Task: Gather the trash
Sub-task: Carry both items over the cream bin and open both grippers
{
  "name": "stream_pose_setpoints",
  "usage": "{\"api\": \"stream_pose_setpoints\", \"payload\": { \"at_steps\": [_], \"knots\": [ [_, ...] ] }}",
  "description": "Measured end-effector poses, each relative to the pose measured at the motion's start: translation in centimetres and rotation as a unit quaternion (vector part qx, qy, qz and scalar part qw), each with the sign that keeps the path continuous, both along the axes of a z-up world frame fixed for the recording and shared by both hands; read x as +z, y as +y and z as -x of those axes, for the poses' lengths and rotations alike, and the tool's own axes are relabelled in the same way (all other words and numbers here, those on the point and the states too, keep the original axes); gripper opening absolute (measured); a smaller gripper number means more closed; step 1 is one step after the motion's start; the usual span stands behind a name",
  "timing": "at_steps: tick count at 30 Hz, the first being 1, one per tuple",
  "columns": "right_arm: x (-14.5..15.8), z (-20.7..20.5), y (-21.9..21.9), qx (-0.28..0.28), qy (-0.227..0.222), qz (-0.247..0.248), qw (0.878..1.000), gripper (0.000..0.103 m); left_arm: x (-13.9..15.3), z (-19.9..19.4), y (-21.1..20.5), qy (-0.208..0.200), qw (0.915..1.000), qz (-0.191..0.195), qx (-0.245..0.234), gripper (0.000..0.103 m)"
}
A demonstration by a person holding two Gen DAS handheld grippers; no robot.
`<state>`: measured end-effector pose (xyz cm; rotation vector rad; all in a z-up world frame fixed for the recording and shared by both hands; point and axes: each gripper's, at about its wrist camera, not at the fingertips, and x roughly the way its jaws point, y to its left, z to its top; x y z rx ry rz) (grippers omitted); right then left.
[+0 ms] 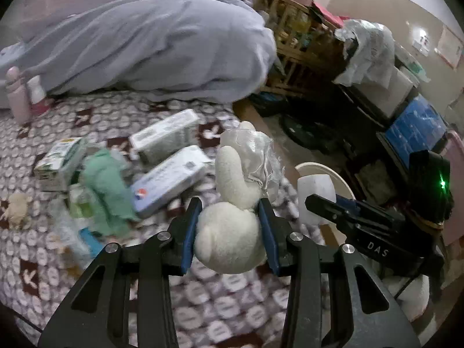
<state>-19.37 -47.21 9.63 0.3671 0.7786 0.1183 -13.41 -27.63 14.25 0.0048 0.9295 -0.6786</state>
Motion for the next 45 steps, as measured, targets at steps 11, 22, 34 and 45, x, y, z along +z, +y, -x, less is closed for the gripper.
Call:
{"api": "stream_pose_setpoints", "payload": {
  "at_steps": [11, 22, 34, 45],
  "knots": [
    [-1.3, 2.8, -7.2, -0.081, 0.016, 0.002, 0.997, 0.034, -1.5, 0.6, -7.3, 0.029, 0.998, 0.004, -0.057, 0.037],
    [-3.3, 4.8, -13.4, -0.154, 0.04, -0.001, 0.987, 0.034, -3.5, 0.9, -14.5, 0.064, 0.9927, 0.004, -0.102, 0.038],
    [-5.3, 5.7, -17.0, -0.206, 0.062, 0.003, 0.977, 0.037, -5.5, 0.9, -19.2, 0.087, 0.9881, 0.008, -0.126, 0.039],
    [-5.7, 6.0, -18.4, -0.243, 0.06, -0.007, 0.968, 0.057, -5.6, 0.5, -19.4, 0.1, 0.9858, 0.033, -0.131, 0.057]
  ]
}}
